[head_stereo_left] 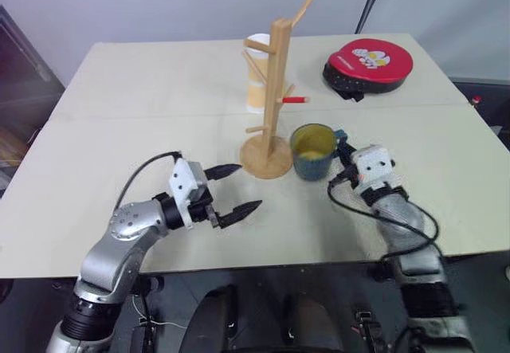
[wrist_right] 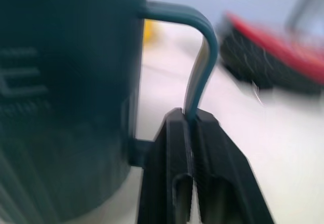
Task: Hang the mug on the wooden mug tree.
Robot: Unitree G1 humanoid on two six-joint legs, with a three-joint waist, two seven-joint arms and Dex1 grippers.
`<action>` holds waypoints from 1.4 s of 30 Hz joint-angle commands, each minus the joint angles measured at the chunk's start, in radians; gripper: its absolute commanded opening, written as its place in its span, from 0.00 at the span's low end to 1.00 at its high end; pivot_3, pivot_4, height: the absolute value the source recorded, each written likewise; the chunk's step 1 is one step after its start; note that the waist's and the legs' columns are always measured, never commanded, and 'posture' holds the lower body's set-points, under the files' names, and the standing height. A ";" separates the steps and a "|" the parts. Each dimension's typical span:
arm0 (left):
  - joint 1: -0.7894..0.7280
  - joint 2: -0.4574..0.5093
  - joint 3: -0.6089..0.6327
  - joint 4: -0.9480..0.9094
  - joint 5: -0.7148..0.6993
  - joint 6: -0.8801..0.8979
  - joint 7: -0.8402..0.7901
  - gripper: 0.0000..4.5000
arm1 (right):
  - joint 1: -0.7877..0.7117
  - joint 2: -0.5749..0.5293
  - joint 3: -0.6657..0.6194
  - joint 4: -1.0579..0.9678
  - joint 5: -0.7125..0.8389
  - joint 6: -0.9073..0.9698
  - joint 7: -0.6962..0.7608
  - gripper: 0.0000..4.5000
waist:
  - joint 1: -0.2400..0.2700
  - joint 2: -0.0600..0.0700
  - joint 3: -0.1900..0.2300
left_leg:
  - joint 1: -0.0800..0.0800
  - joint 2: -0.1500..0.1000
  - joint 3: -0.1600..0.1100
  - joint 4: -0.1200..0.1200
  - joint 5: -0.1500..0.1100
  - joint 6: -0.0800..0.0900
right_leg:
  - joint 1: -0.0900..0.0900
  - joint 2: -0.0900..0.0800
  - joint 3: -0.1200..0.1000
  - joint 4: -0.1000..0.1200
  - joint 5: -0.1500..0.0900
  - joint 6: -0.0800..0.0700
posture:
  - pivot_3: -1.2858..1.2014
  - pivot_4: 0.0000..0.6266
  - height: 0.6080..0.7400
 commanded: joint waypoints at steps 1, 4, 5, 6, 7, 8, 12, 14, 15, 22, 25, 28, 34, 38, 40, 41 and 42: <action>-0.020 0.012 0.046 0.006 -0.023 -0.024 -0.016 1.00 | -0.004 -0.107 0.038 -0.137 -0.003 -0.080 0.158 0.01 | 0.000 -0.001 0.000 | 0.000 0.000 0.000 0.000 0.000 0.000 | 0.000 0.000 0.000 0.000 0.000 0.000 | 0.52 0.24 1.00; -0.045 0.015 0.069 0.024 -0.038 -0.025 -0.023 1.00 | -0.093 -0.172 0.012 -0.185 0.042 -0.021 0.225 0.01 | 0.000 -0.001 0.000 | 0.000 0.001 0.000 0.000 0.000 0.000 | 0.001 0.000 0.000 0.000 0.000 0.000 | 0.52 0.24 1.00; -0.052 0.014 0.074 0.027 -0.041 -0.024 -0.024 1.00 | -0.123 -0.181 0.006 -0.193 0.051 0.000 0.238 0.01 | -0.001 -0.001 0.001 | 0.000 0.001 0.000 0.001 0.000 0.000 | 0.001 0.000 0.000 0.000 0.000 0.000 | 0.52 0.24 1.00; -0.057 0.013 0.078 0.029 -0.043 -0.023 -0.026 1.00 | -0.151 -0.188 0.004 -0.197 0.056 0.020 0.248 0.01 | -0.001 -0.001 0.001 | 0.000 0.001 0.000 0.001 0.000 0.000 | 0.000 0.000 0.000 0.000 0.000 0.000 | 0.52 0.24 1.00; -0.062 0.013 0.081 0.029 -0.045 -0.021 -0.026 1.00 | -0.183 -0.193 0.004 -0.198 0.062 0.047 0.258 0.01 | 0.001 -0.001 0.001 | 0.000 0.001 0.000 0.001 0.000 0.000 | 0.000 0.000 0.000 0.000 0.000 0.000 | 0.52 0.24 1.00; -0.066 0.014 0.084 0.026 -0.048 -0.019 -0.026 1.00 | -0.210 -0.196 0.007 -0.195 0.064 0.068 0.266 0.01 | 0.002 -0.001 0.001 | 0.000 0.001 0.000 0.001 0.000 0.000 | 0.001 0.000 0.000 0.000 0.000 0.000 | 0.52 0.24 1.00; -0.073 0.019 0.094 0.000 -0.072 -0.003 -0.020 1.00 | -0.286 -0.197 0.012 -0.167 0.066 0.116 0.287 0.01 | 0.005 -0.002 0.001 | -0.001 0.001 0.000 0.000 0.000 0.000 | 0.001 -0.001 -0.001 -0.002 0.000 0.000 | 0.52 0.24 1.00; -0.078 0.021 0.100 -0.014 -0.088 0.006 -0.014 1.00 | -0.307 -0.193 0.014 -0.152 0.066 0.123 0.294 0.01 | 0.005 -0.002 0.001 | -0.001 0.000 0.000 0.001 0.000 0.000 | 0.001 -0.002 -0.001 -0.002 0.000 0.000 | 0.52 0.24 1.00; -0.081 0.022 0.103 -0.021 -0.095 0.011 -0.010 1.00 | -0.316 -0.192 0.016 -0.145 0.065 0.123 0.298 0.01 | 0.005 -0.002 0.001 | -0.001 0.000 0.000 0.001 0.000 0.000 | 0.001 -0.003 -0.001 -0.002 0.000 0.000 | 0.52 0.24 1.00; -0.087 0.029 0.113 -0.054 -0.124 0.038 0.006 1.00 | -0.360 -0.187 0.024 -0.102 0.059 0.117 0.316 0.01 | 0.001 -0.002 0.001 | -0.001 0.000 0.000 0.001 0.000 0.000 | 0.001 -0.003 -0.001 -0.001 0.000 0.000 | 0.52 0.24 1.00; -0.088 0.032 0.112 -0.058 -0.129 0.040 0.009 1.00 | -0.389 -0.186 0.029 -0.080 0.052 0.116 0.322 0.01 | 0.001 -0.002 0.001 | -0.001 0.000 0.000 0.001 0.000 0.000 | 0.001 -0.003 -0.001 -0.001 0.000 0.000 | 0.52 0.24 1.00; -0.096 0.034 0.108 -0.063 -0.134 0.042 0.008 1.00 | -0.431 -0.185 0.047 -0.061 0.047 0.131 0.337 0.01 | 0.001 -0.002 0.001 | -0.001 0.000 0.000 0.001 0.000 0.000 | 0.001 -0.003 -0.001 -0.001 0.000 0.000 | 0.52 0.24 1.00; -0.124 0.040 0.108 -0.072 -0.149 0.053 0.008 1.00 | -0.514 -0.172 0.102 -0.017 0.022 0.194 0.365 0.01 | 0.001 -0.002 0.001 | -0.001 0.000 0.000 0.001 0.000 0.000 | 0.001 -0.001 -0.001 -0.001 0.000 0.000 | 0.52 0.24 1.00; -0.127 0.044 0.110 -0.082 -0.155 0.059 0.012 1.00 | -0.524 -0.172 0.121 -0.003 0.008 0.216 0.382 0.01 | 0.001 -0.002 0.001 | -0.001 0.000 0.000 0.001 0.000 0.000 | 0.001 -0.001 -0.001 -0.001 0.000 0.000 | 0.52 0.24 1.00; -0.127 0.044 0.111 -0.083 -0.155 0.060 0.014 1.00 | -0.526 -0.171 0.122 0.004 0.006 0.220 0.387 0.01 | 0.001 -0.002 0.001 | -0.001 0.000 0.000 0.001 0.000 0.000 | 0.001 -0.001 -0.001 -0.001 0.000 0.000 | 0.52 0.24 1.00; -0.127 0.045 0.110 -0.084 -0.156 0.060 0.015 1.00 | -0.527 -0.170 0.121 0.007 0.005 0.219 0.387 0.01 | 0.001 -0.002 0.001 | -0.001 0.000 0.000 0.001 0.000 0.000 | 0.001 -0.001 -0.001 -0.002 0.000 0.000 | 0.52 0.24 1.00; -0.125 0.046 0.111 -0.086 -0.157 0.060 0.016 1.00 | -0.527 -0.169 0.119 0.009 0.005 0.219 0.387 0.07 | 0.001 -0.002 0.001 | -0.001 0.000 0.000 0.001 0.000 0.000 | 0.001 -0.001 -0.001 -0.002 0.000 0.000 | 0.52 0.24 1.00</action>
